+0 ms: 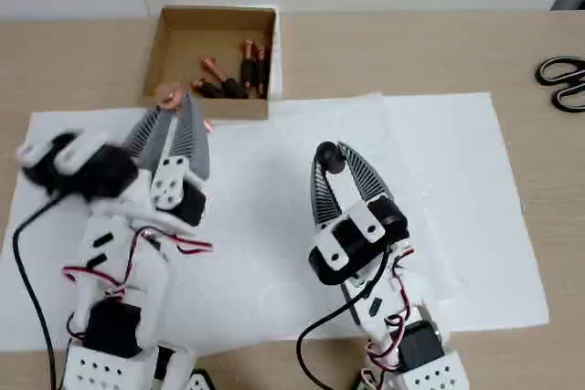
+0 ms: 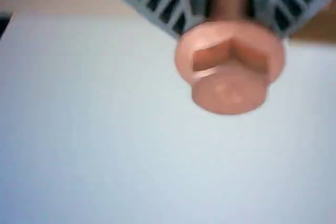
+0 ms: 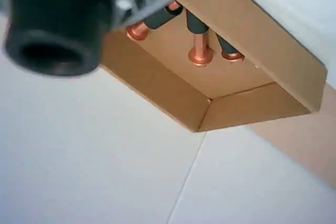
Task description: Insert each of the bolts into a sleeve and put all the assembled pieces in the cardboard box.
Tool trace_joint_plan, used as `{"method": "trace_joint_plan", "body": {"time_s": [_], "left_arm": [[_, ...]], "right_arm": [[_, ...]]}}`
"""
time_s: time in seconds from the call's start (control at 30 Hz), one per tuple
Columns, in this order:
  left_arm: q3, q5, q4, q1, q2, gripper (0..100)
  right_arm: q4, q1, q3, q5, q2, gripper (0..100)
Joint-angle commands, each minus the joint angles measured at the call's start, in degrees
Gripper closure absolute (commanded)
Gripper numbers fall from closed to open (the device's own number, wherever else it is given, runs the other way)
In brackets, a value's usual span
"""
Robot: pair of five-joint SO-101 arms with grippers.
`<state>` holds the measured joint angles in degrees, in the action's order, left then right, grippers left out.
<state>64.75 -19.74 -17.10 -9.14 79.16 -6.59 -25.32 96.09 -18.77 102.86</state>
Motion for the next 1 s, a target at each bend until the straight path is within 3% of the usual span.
{"method": "trace_joint_plan", "body": {"time_s": [0.0, 0.13, 0.27, 0.43, 0.63, 0.97], "left_arm": [[1.0, -0.2, 6.2, -2.4, 3.8, 99], [-0.2, -5.8, 6.1, -9.2, 4.3, 99], [-4.1, -7.9, 0.4, -13.5, 2.1, 99], [-10.8, -8.1, -6.3, -13.5, -4.2, 99], [-12.0, -8.1, -6.1, -13.5, -6.7, 99], [-12.3, -7.6, -4.5, -14.8, -7.0, 99]], "right_arm": [[1.1, 0.6, 0.4, 0.5, 0.4, 99.4], [1.1, 0.6, 0.4, 0.5, 0.8, 99.4], [1.1, 0.5, 0.3, 0.5, 0.8, 99.4], [1.1, 0.5, 0.4, 0.6, 0.4, 99.4], [1.1, 0.6, 0.4, 5.7, 0.4, 99.4], [1.2, 0.2, 0.4, 6.2, 0.8, 99.4]]}}
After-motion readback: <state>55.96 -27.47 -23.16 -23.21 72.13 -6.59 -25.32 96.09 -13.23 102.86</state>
